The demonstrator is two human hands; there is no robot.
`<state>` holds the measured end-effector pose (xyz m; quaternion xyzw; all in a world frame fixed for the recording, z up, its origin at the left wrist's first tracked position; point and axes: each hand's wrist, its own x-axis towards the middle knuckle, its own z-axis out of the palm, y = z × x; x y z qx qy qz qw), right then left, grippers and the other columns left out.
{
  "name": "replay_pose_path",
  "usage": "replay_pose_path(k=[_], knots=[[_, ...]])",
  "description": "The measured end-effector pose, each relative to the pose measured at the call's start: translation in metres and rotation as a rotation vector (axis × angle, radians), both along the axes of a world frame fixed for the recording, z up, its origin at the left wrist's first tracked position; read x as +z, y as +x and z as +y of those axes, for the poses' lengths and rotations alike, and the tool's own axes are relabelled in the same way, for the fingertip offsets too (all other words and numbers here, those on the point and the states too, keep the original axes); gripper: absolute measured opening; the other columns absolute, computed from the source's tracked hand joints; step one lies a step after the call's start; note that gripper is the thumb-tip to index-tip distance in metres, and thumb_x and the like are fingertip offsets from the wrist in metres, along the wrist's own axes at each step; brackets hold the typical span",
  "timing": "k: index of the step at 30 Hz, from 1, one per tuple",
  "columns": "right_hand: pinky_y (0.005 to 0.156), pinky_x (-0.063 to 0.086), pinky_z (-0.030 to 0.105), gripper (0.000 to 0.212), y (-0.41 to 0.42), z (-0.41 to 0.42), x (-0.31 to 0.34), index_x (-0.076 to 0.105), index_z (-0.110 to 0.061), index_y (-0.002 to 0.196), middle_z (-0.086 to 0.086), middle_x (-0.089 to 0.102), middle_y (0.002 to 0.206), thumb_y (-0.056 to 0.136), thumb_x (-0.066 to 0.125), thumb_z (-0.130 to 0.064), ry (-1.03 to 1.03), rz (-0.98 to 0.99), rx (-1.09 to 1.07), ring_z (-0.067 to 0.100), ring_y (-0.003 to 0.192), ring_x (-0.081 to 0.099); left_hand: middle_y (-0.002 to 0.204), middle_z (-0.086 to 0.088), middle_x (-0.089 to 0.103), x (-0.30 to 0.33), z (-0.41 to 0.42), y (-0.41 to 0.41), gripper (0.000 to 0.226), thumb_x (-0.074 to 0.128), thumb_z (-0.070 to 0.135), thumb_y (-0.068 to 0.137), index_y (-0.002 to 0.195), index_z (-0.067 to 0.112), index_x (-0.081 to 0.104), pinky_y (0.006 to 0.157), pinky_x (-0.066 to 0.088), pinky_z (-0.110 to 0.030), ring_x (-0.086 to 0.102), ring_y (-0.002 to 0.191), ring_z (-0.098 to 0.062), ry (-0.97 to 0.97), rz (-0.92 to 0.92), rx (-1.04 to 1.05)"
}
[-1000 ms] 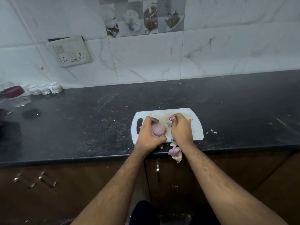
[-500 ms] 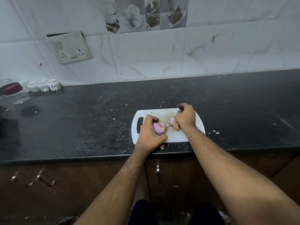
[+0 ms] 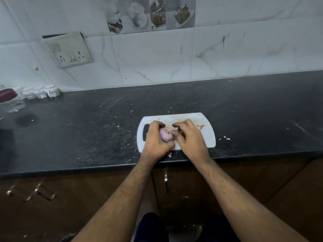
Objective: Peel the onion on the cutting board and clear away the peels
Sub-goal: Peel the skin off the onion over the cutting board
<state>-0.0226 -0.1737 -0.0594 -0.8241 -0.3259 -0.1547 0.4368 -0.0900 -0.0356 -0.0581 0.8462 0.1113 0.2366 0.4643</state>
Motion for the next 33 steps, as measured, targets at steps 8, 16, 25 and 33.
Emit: replay_pose_path(k=[8, 16, 25, 33], knots=[[0.068, 0.044, 0.003, 0.011, 0.007, 0.001, -0.008, 0.079, -0.018, 0.099, -0.017, 0.071, 0.080, 0.091, 0.075, -0.024, 0.087, 0.318, -0.014, -0.012, 0.074, 0.063, 0.121, -0.002, 0.049, -0.005, 0.005, 0.005, 0.057, 0.082, 0.009, 0.072, 0.126, 0.010, 0.062, 0.083, 0.039, 0.003, 0.054, 0.106, -0.006, 0.118, 0.013, 0.001], [0.067, 0.047, 0.004, 0.011, 0.006, -0.003, -0.005, 0.080, -0.017, 0.100, -0.017, 0.072, 0.079, 0.090, 0.075, -0.019, 0.128, 0.345, -0.010, -0.011, 0.073, 0.065, 0.118, 0.000, 0.046, -0.007, 0.004, 0.002, 0.052, 0.081, 0.010, 0.075, 0.120, 0.010, 0.055, 0.087, 0.039, -0.002, 0.051, 0.104, -0.008, 0.207, -0.030, -0.023], [0.080, 0.056, 0.017, 0.016, 0.002, -0.001, -0.007, 0.079, -0.021, 0.106, -0.014, 0.076, 0.093, 0.092, 0.073, -0.021, 0.103, 0.282, -0.044, -0.003, 0.085, 0.069, 0.110, 0.001, 0.047, -0.011, 0.006, 0.005, 0.051, 0.088, 0.024, 0.078, 0.108, 0.020, 0.047, 0.079, 0.049, -0.016, 0.051, 0.097, -0.008, 0.166, -0.029, -0.041], [0.080, 0.060, 0.031, 0.014, -0.002, -0.002, -0.008, 0.079, -0.020, 0.105, -0.013, 0.076, 0.090, 0.093, 0.071, -0.021, 0.090, 0.236, -0.054, 0.000, 0.083, 0.069, 0.111, 0.007, 0.053, -0.011, 0.005, 0.005, 0.055, 0.090, 0.025, 0.076, 0.106, 0.035, 0.044, 0.068, 0.063, -0.048, 0.066, 0.095, -0.023, 0.058, -0.006, -0.064]])
